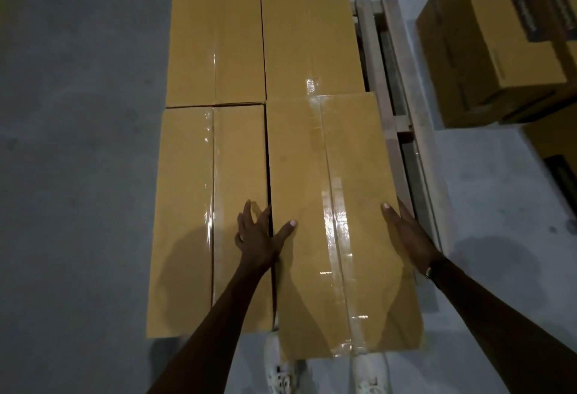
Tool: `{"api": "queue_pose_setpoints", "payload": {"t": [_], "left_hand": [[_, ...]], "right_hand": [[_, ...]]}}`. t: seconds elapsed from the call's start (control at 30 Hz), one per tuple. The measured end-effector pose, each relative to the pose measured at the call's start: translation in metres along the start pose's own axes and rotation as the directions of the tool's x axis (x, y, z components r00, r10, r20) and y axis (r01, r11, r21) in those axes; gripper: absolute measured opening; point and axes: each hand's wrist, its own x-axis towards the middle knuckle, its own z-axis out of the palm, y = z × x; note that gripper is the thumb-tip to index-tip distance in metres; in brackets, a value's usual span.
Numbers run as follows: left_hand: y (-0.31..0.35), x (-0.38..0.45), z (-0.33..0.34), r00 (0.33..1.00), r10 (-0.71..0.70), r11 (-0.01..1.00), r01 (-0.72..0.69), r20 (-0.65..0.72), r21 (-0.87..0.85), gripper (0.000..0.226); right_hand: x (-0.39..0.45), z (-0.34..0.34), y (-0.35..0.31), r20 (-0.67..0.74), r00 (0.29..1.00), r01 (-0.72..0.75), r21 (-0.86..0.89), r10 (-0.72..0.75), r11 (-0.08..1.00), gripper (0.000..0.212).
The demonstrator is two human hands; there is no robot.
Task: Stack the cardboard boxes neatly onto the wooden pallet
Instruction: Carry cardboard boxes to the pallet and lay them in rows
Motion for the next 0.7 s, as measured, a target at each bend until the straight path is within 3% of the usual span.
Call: {"api": "queue_pose_setpoints", "payload": {"t": [0.7], "left_hand": [[-0.048, 0.018, 0.040, 0.944, 0.199, 0.971, -0.153, -0.264, 0.183, 0.066]], "right_hand": [[0.063, 0.022, 0.033, -0.010, 1.000, -0.002, -0.064, 0.002, 0.998, 0.065]]}}
